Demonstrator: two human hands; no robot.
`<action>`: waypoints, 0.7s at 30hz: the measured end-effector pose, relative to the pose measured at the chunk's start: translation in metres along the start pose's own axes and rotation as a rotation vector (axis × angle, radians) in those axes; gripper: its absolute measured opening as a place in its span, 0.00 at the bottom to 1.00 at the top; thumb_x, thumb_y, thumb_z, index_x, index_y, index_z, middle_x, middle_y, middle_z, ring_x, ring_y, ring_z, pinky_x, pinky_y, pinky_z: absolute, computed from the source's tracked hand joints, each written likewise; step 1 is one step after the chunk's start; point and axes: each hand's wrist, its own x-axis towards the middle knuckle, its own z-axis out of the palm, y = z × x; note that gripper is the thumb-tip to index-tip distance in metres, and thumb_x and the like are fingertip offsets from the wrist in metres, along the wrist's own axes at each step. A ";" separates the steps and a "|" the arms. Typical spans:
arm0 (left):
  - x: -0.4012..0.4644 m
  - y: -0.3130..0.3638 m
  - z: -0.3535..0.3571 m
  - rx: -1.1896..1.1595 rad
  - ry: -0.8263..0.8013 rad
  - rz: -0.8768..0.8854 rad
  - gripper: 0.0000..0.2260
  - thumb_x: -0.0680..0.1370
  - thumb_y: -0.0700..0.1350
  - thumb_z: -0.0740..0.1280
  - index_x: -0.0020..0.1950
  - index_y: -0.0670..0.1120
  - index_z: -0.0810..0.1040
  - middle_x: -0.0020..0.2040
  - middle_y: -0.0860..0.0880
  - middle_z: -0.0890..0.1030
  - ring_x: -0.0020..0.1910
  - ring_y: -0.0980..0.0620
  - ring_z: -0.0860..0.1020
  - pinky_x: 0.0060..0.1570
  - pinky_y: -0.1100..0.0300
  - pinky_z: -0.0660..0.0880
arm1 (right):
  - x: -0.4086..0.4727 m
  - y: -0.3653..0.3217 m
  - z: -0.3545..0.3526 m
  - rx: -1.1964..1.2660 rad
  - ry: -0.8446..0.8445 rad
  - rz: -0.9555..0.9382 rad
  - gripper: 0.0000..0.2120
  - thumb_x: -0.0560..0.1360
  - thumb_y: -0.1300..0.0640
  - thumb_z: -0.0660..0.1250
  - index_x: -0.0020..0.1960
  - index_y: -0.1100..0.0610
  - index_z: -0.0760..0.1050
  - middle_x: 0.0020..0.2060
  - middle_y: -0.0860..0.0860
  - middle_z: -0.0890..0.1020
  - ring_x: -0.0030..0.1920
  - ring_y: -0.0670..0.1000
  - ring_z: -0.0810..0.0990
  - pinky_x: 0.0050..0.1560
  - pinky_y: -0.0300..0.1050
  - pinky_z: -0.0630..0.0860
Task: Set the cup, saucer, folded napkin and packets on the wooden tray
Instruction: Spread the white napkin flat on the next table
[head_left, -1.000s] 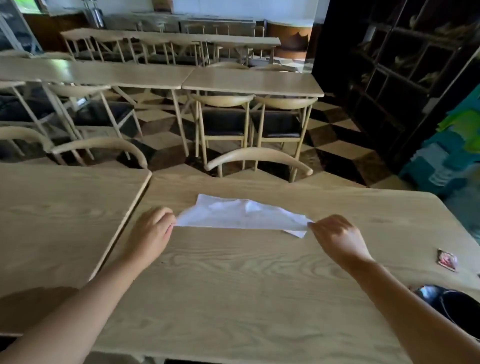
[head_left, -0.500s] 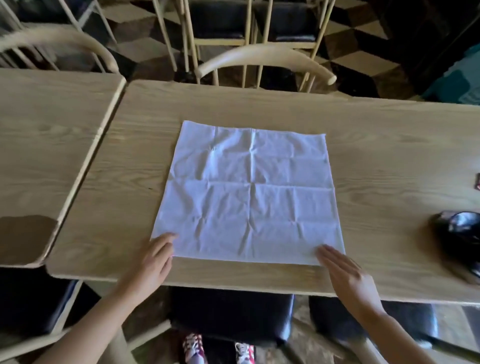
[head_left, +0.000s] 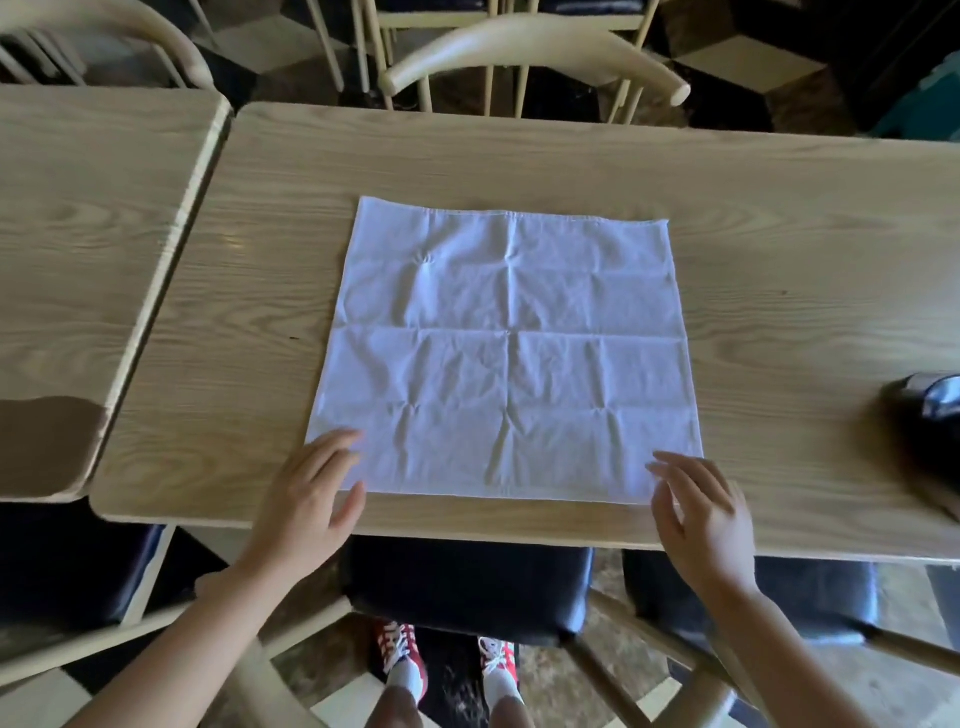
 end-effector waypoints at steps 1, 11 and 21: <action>0.007 0.009 0.003 0.009 0.036 -0.022 0.16 0.78 0.46 0.55 0.54 0.39 0.78 0.61 0.43 0.77 0.63 0.46 0.74 0.61 0.53 0.69 | 0.005 -0.010 0.004 -0.009 0.015 -0.001 0.15 0.74 0.60 0.56 0.51 0.61 0.80 0.53 0.56 0.82 0.54 0.56 0.78 0.51 0.56 0.76; 0.080 0.096 0.083 0.234 -0.193 -0.074 0.24 0.77 0.51 0.52 0.74 0.51 0.59 0.74 0.46 0.62 0.73 0.45 0.60 0.66 0.36 0.59 | 0.050 -0.089 0.076 -0.184 -0.444 0.092 0.26 0.77 0.46 0.44 0.75 0.48 0.50 0.75 0.53 0.53 0.75 0.51 0.45 0.70 0.57 0.41; 0.074 0.052 0.070 0.267 -0.153 -0.129 0.30 0.73 0.64 0.52 0.74 0.56 0.57 0.76 0.47 0.56 0.75 0.45 0.53 0.70 0.42 0.47 | 0.047 -0.025 0.051 -0.240 -0.446 0.151 0.30 0.75 0.39 0.44 0.75 0.47 0.48 0.76 0.50 0.50 0.75 0.48 0.45 0.73 0.53 0.41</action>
